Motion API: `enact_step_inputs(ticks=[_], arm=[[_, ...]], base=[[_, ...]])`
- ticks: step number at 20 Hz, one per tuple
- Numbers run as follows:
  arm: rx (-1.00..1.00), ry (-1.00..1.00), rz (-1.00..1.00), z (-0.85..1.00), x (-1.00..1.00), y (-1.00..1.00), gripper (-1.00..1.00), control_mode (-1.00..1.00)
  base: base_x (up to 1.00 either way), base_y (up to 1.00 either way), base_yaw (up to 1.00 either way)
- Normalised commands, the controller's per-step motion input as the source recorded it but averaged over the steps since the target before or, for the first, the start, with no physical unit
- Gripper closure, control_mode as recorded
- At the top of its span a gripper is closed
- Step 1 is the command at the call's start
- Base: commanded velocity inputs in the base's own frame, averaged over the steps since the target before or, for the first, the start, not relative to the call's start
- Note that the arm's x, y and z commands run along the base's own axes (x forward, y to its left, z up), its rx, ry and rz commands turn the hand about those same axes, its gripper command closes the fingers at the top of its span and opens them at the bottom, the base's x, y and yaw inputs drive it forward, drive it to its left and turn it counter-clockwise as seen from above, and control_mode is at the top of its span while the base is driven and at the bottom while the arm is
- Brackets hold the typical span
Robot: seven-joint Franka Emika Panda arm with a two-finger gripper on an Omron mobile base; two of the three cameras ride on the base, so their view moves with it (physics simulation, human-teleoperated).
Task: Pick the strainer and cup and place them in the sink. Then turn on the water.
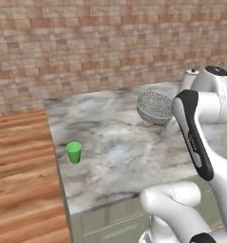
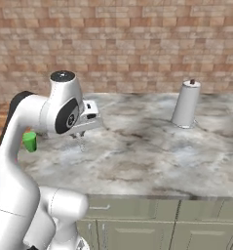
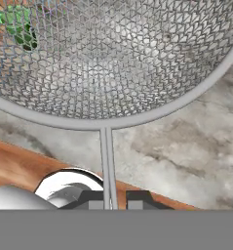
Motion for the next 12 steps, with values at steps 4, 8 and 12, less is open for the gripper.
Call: enact_step_inputs(ticks=[4, 8, 12], arm=[[0.00, 0.00, 0.00, 0.00, 0.00, 0.00, 1.00, 1.00], [0.00, 0.00, 0.00, 0.00, 0.00, 0.00, 1.00, 1.00], [0.00, 0.00, 0.00, 0.00, 0.00, 0.00, 1.00, 1.00]], base=[[-0.27, 0.00, -0.63], [-0.39, 0.00, -0.76], [-0.37, 0.00, -0.80]])
